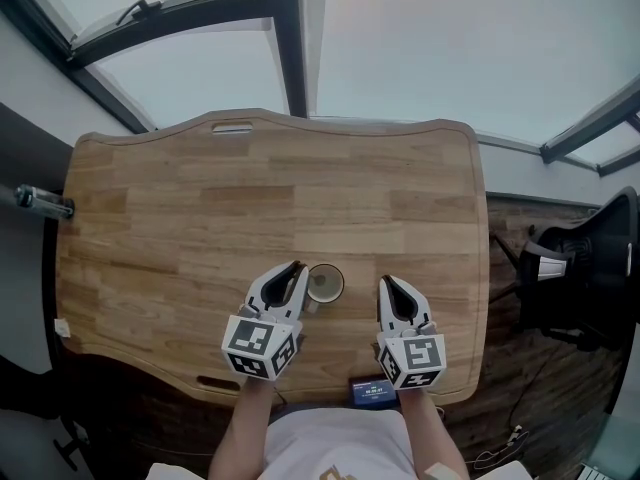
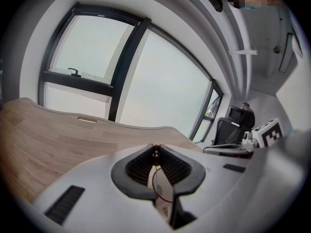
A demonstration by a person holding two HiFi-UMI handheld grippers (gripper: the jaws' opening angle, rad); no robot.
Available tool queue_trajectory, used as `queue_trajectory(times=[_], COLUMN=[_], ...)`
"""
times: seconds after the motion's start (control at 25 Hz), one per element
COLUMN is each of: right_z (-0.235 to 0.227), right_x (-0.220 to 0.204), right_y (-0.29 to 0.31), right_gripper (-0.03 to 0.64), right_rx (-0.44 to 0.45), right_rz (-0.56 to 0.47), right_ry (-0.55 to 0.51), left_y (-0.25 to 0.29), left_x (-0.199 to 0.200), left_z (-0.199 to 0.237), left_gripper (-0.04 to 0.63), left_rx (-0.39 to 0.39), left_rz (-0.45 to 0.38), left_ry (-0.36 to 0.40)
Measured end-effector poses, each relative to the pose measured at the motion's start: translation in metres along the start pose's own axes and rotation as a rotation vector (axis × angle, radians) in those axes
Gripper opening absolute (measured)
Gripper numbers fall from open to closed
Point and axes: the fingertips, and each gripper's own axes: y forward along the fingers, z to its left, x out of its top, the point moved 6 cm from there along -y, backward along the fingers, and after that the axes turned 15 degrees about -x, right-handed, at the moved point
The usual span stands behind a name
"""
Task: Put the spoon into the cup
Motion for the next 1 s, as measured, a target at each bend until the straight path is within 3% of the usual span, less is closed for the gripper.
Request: queue_trajectory(times=[1.0], right_z=[-0.002], right_x=[-0.016], right_y=[0.016], right_gripper=[0.032], right_rx=[0.041], right_rz=[0.053], right_ry=[-0.019], left_y=[0.020], left_x=[-0.019], left_z=[0.009], left_gripper=[0.049], left_rx=[0.003], left_rz=[0.023], left_ry=[-0.029])
